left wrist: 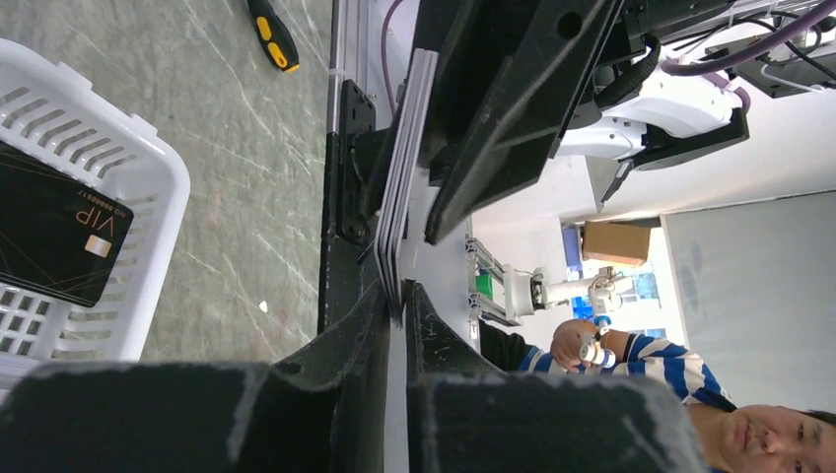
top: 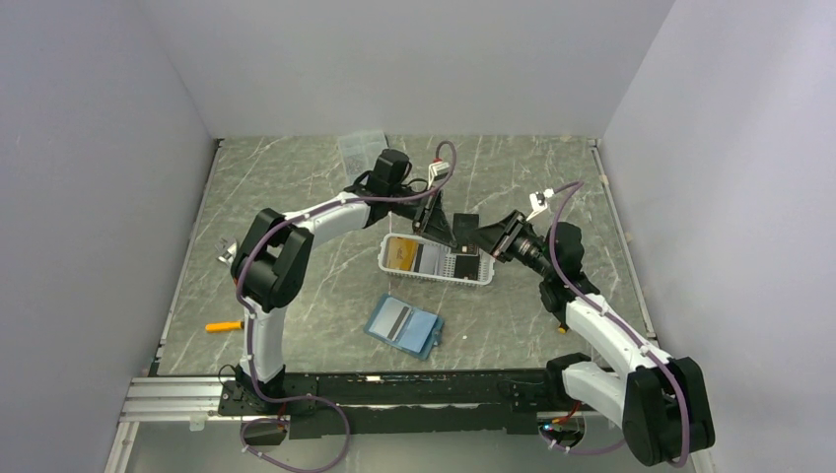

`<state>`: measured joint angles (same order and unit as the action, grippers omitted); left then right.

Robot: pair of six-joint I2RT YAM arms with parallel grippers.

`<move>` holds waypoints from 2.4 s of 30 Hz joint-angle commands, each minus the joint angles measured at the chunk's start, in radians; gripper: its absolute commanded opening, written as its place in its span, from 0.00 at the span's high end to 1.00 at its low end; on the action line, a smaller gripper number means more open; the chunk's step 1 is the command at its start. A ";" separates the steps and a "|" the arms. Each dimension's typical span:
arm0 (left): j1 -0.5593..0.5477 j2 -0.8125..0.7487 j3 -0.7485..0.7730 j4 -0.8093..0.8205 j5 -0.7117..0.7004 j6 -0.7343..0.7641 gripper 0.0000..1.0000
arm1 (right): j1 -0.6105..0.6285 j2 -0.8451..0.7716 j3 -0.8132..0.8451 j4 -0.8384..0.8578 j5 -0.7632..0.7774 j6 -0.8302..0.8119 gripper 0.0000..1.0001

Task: Put the credit cards into the card holder
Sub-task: Place the credit card in the storage box.

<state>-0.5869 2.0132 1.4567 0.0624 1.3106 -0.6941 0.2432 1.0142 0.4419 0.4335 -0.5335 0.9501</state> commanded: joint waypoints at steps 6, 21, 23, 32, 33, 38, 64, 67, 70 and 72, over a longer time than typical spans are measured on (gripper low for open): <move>-0.024 -0.018 0.057 -0.148 -0.034 0.150 0.86 | 0.020 -0.037 -0.029 0.188 -0.132 0.083 0.77; -0.018 -0.016 0.198 -0.500 -0.214 0.449 0.83 | 0.017 -0.093 0.024 -0.054 -0.106 -0.010 0.87; -0.013 -0.015 0.201 -0.512 -0.221 0.462 0.81 | 0.017 -0.098 0.033 -0.082 -0.107 -0.025 0.89; -0.006 -0.020 0.206 -0.517 -0.239 0.469 0.59 | 0.017 -0.082 0.057 -0.112 -0.108 -0.048 0.93; -0.006 -0.022 0.204 -0.518 -0.244 0.473 0.59 | 0.017 -0.080 0.058 -0.110 -0.111 -0.047 0.94; -0.008 -0.025 0.194 -0.511 -0.217 0.465 0.60 | 0.018 -0.083 0.064 -0.143 -0.101 -0.067 0.94; 0.009 -0.036 0.167 -0.504 -0.187 0.511 0.82 | 0.017 -0.085 0.066 -0.143 -0.144 -0.068 0.86; 0.019 -0.034 0.167 -0.497 -0.182 0.507 0.83 | 0.017 -0.078 0.062 -0.121 -0.161 -0.056 0.86; 0.022 -0.029 0.170 -0.498 -0.174 0.507 0.83 | 0.017 -0.073 0.062 -0.112 -0.172 -0.052 0.86; 0.025 -0.026 0.170 -0.495 -0.167 0.506 0.83 | 0.018 -0.075 0.064 -0.114 -0.172 -0.054 0.86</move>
<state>-0.5663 1.9976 1.6009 -0.4686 1.1542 -0.2043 0.2565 0.9607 0.4572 0.2523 -0.6376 0.8829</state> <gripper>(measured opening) 0.183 0.142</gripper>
